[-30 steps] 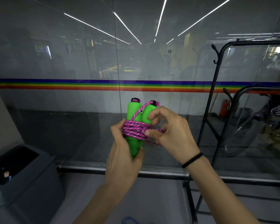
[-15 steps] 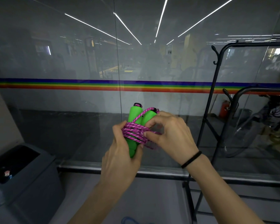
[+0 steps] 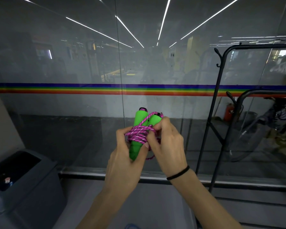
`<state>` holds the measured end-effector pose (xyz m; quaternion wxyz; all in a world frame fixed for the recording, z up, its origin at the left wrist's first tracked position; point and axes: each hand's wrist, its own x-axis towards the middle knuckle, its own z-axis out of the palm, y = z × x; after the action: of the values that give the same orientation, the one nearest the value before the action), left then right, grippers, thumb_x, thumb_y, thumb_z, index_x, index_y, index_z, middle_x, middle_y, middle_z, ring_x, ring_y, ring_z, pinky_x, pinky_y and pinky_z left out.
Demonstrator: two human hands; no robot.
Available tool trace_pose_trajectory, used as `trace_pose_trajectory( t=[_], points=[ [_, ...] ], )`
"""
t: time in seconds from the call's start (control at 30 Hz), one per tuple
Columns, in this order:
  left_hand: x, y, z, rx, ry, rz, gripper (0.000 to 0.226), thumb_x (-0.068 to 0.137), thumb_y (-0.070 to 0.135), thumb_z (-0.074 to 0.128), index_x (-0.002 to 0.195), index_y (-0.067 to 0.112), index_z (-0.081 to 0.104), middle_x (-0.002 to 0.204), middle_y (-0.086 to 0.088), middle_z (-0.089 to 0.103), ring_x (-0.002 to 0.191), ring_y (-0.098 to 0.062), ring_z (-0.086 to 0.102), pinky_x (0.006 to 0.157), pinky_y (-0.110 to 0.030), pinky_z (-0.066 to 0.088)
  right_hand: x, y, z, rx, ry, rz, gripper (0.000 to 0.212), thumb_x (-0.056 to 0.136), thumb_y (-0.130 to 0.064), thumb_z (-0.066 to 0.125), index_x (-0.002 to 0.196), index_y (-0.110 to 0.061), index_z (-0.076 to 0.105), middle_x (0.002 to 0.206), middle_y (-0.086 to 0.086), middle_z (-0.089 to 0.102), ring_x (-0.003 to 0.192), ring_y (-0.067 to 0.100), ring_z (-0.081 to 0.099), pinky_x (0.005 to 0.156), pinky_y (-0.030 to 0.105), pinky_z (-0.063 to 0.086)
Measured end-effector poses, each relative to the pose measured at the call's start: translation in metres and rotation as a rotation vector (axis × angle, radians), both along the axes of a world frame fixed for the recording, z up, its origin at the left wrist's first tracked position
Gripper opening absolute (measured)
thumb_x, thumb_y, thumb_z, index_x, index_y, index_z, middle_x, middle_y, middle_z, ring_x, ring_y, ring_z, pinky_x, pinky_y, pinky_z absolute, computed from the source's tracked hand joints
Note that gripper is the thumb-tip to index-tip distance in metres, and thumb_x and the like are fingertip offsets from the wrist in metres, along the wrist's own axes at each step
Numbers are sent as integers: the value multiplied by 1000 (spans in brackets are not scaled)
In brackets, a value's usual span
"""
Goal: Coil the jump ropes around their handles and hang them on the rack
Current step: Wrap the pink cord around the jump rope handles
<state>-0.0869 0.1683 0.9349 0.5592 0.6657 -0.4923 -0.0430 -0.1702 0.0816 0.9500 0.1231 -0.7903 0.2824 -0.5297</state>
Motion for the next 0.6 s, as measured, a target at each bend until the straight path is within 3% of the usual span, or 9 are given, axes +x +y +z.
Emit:
trace_pose_trajectory(
  t=[0.07, 0.17, 0.3, 0.4, 0.5, 0.6],
  points=[
    [0, -1, -1, -9, 16, -12, 37, 84, 37, 62, 111, 40, 37, 84, 12, 68, 69, -3, 67, 64, -41, 56, 4, 1, -1, 55, -12, 43, 10, 84, -10, 52, 91, -15, 47, 87, 5, 58, 78, 18, 54, 65, 28, 45],
    [2, -1, -2, -10, 41, -34, 36, 85, 34, 62, 111, 40, 38, 82, 11, 68, 69, -3, 67, 62, -30, 55, 5, 2, -3, 86, 13, 87, 22, 86, -13, 47, 106, -13, 55, 102, 1, 57, 90, 15, 54, 78, 25, 46],
    [8, 1, -5, -22, 73, -45, 38, 83, 35, 63, 112, 36, 40, 86, 12, 70, 73, 1, 67, 66, -25, 55, -7, -4, 3, 242, -32, 240, 11, 80, -10, 66, 90, -16, 65, 83, -9, 58, 76, 0, 55, 70, 7, 42],
    [12, 2, -8, -21, 114, -86, 37, 83, 31, 64, 113, 34, 42, 88, 10, 71, 75, -2, 69, 71, -28, 58, -18, -11, 13, 427, -36, 449, 13, 72, -20, 76, 84, -16, 72, 80, -1, 70, 77, 12, 64, 75, 19, 52],
    [13, 2, -12, -18, 144, -139, 38, 83, 29, 64, 114, 32, 43, 91, 13, 71, 79, -3, 69, 71, -23, 57, -20, -14, 16, 466, -61, 454, 7, 70, -19, 76, 77, -20, 74, 80, 1, 73, 80, 20, 67, 80, 34, 56],
    [14, -1, -16, -18, 180, -182, 38, 83, 26, 64, 115, 30, 44, 92, 16, 71, 82, -2, 69, 67, -14, 53, -19, -13, 15, 488, -89, 439, 9, 71, -15, 76, 69, -23, 71, 76, 0, 72, 78, 20, 67, 79, 37, 56]
  ],
)
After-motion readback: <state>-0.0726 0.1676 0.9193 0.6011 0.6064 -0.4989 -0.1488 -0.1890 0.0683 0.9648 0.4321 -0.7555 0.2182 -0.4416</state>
